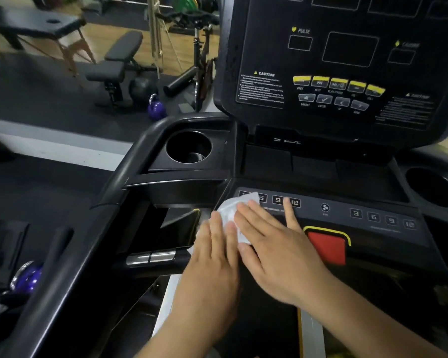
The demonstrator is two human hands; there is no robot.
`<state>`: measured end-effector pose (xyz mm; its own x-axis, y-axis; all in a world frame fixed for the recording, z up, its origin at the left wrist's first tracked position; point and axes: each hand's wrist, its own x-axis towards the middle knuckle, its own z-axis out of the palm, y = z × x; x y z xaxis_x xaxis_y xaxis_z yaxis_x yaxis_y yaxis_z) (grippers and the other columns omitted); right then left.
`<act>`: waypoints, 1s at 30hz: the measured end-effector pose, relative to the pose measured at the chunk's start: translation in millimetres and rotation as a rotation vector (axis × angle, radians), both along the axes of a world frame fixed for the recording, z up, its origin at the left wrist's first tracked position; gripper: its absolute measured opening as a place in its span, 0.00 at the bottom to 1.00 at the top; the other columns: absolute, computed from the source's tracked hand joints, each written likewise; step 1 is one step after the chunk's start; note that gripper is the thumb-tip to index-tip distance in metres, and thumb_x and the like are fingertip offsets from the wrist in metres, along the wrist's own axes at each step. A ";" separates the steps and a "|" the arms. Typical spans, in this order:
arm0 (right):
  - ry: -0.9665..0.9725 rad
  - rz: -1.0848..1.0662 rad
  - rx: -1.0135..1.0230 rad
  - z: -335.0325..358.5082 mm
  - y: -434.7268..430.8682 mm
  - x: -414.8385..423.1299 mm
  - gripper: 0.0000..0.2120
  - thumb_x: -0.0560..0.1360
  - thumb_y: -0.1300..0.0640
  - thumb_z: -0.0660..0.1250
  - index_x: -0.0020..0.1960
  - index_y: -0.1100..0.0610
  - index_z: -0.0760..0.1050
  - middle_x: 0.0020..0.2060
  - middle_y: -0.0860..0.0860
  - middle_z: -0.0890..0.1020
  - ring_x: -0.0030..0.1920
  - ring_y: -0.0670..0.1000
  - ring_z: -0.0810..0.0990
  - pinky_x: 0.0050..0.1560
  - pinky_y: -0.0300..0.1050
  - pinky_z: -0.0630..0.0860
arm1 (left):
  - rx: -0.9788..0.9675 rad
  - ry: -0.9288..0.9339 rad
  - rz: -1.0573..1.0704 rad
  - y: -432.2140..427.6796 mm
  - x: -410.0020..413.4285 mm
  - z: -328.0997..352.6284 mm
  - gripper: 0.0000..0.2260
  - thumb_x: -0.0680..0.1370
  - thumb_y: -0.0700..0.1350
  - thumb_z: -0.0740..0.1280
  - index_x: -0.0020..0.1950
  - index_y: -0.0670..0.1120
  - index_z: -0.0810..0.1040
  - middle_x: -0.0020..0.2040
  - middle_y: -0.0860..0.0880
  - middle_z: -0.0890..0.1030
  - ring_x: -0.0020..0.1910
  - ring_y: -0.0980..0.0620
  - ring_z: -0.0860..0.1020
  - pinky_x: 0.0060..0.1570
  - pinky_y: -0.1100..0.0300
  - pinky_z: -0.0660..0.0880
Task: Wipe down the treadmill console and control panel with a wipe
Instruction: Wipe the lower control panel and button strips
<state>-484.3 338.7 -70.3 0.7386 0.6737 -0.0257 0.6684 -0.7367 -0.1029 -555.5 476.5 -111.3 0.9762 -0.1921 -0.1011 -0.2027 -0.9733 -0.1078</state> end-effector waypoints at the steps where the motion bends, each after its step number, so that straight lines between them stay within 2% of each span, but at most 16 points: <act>1: 0.000 0.012 -0.007 1.9 -0.4 3.1 0.26 0.81 0.46 0.44 0.76 0.51 0.60 0.76 0.46 0.58 0.76 0.43 0.48 0.73 0.66 0.44 | 0.021 0.023 0.043 -6.4 -2.3 3.8 0.38 0.83 0.53 0.53 0.73 0.31 0.31 0.71 0.25 0.32 0.69 0.24 0.28 0.71 0.33 0.37; 4: -0.001 0.027 -0.029 10.7 8.7 24.0 0.28 0.80 0.46 0.38 0.77 0.50 0.58 0.77 0.44 0.56 0.75 0.41 0.48 0.73 0.65 0.40 | 0.030 -0.024 0.110 -15.9 10.0 10.0 0.41 0.82 0.54 0.54 0.70 0.28 0.28 0.69 0.23 0.30 0.69 0.22 0.31 0.72 0.33 0.38; 7: -0.025 0.023 -0.042 15.3 20.1 44.0 0.29 0.79 0.46 0.36 0.78 0.50 0.53 0.77 0.43 0.55 0.76 0.40 0.47 0.74 0.63 0.38 | -0.038 -0.129 0.122 -14.8 33.4 9.7 0.41 0.81 0.55 0.55 0.73 0.30 0.31 0.71 0.25 0.31 0.71 0.25 0.32 0.73 0.35 0.42; 11: -0.012 0.125 0.016 10.2 9.9 38.1 0.25 0.80 0.47 0.43 0.76 0.50 0.58 0.75 0.43 0.59 0.75 0.39 0.49 0.75 0.59 0.39 | -0.037 -0.125 0.109 -29.5 14.9 10.4 0.34 0.83 0.49 0.51 0.73 0.27 0.35 0.69 0.21 0.33 0.68 0.21 0.32 0.70 0.32 0.35; 14: -0.007 0.228 0.030 3.2 -8.5 34.5 0.23 0.80 0.49 0.48 0.75 0.50 0.60 0.73 0.41 0.60 0.75 0.38 0.52 0.75 0.60 0.42 | -0.092 -0.122 0.132 -38.7 -4.4 2.4 0.29 0.81 0.46 0.51 0.74 0.26 0.49 0.71 0.21 0.48 0.70 0.21 0.42 0.70 0.32 0.43; 17: -0.054 0.212 0.055 6.2 -7.3 52.8 0.24 0.79 0.50 0.48 0.73 0.50 0.65 0.72 0.41 0.64 0.74 0.37 0.56 0.75 0.61 0.43 | -0.082 -0.111 0.047 -33.7 -7.2 1.9 0.31 0.82 0.46 0.50 0.73 0.26 0.42 0.73 0.22 0.45 0.72 0.22 0.41 0.73 0.33 0.45; 18: -0.059 0.187 0.079 8.3 -4.3 58.4 0.24 0.78 0.49 0.48 0.73 0.50 0.66 0.72 0.41 0.65 0.73 0.37 0.57 0.75 0.60 0.42 | -0.113 -0.138 0.025 -28.1 -5.0 4.9 0.33 0.82 0.48 0.54 0.74 0.26 0.45 0.74 0.23 0.48 0.74 0.24 0.44 0.74 0.36 0.48; 19: -0.058 0.169 0.101 9.4 -1.6 61.3 0.25 0.78 0.48 0.48 0.72 0.50 0.67 0.71 0.40 0.65 0.72 0.37 0.58 0.75 0.59 0.42 | -0.157 -0.169 0.030 -21.6 -3.8 5.9 0.36 0.79 0.52 0.61 0.73 0.26 0.53 0.73 0.25 0.57 0.74 0.27 0.53 0.74 0.39 0.52; 21: -0.070 0.167 0.117 6.1 -0.1 59.7 0.26 0.78 0.44 0.50 0.72 0.51 0.67 0.71 0.40 0.64 0.72 0.37 0.58 0.76 0.57 0.42 | -0.258 -0.206 0.014 -9.6 -5.3 14.1 0.36 0.70 0.54 0.72 0.69 0.31 0.70 0.68 0.33 0.73 0.71 0.36 0.68 0.71 0.49 0.59; 22: -0.086 0.172 0.119 2.4 -1.3 56.8 0.26 0.77 0.43 0.51 0.72 0.52 0.68 0.71 0.41 0.64 0.72 0.38 0.59 0.76 0.56 0.43 | -0.300 -0.254 -0.015 -4.9 -6.4 16.9 0.34 0.69 0.53 0.73 0.67 0.33 0.74 0.66 0.36 0.76 0.69 0.40 0.71 0.70 0.52 0.62; 24: -0.123 0.179 0.174 -3.5 -5.1 51.2 0.22 0.77 0.47 0.57 0.67 0.54 0.73 0.68 0.46 0.74 0.69 0.42 0.68 0.75 0.57 0.51 | -0.380 -0.312 -0.030 1.6 -5.3 20.7 0.27 0.70 0.52 0.71 0.64 0.37 0.78 0.65 0.40 0.78 0.67 0.44 0.72 0.67 0.55 0.68; 26: -0.186 0.169 0.268 -4.1 -9.2 51.8 0.14 0.75 0.56 0.65 0.59 0.55 0.78 0.56 0.48 0.82 0.59 0.48 0.78 0.72 0.56 0.60 | -0.510 -0.315 0.016 5.0 1.9 22.4 0.19 0.74 0.51 0.65 0.59 0.41 0.79 0.63 0.44 0.78 0.63 0.47 0.72 0.60 0.56 0.75; 28: -0.214 0.124 0.311 -0.2 -14.0 55.3 0.13 0.73 0.63 0.69 0.56 0.54 0.78 0.46 0.48 0.83 0.50 0.49 0.79 0.70 0.54 0.63 | -0.603 -0.294 0.065 7.7 12.2 24.1 0.14 0.77 0.50 0.59 0.51 0.43 0.80 0.58 0.48 0.77 0.58 0.48 0.73 0.51 0.54 0.78; 30: -0.210 0.062 0.343 5.1 -19.5 58.4 0.13 0.73 0.64 0.70 0.56 0.53 0.78 0.44 0.47 0.82 0.47 0.49 0.79 0.68 0.52 0.65 | -0.629 -0.311 0.067 9.1 22.3 21.6 0.13 0.78 0.48 0.58 0.46 0.43 0.79 0.56 0.48 0.79 0.54 0.48 0.74 0.45 0.52 0.78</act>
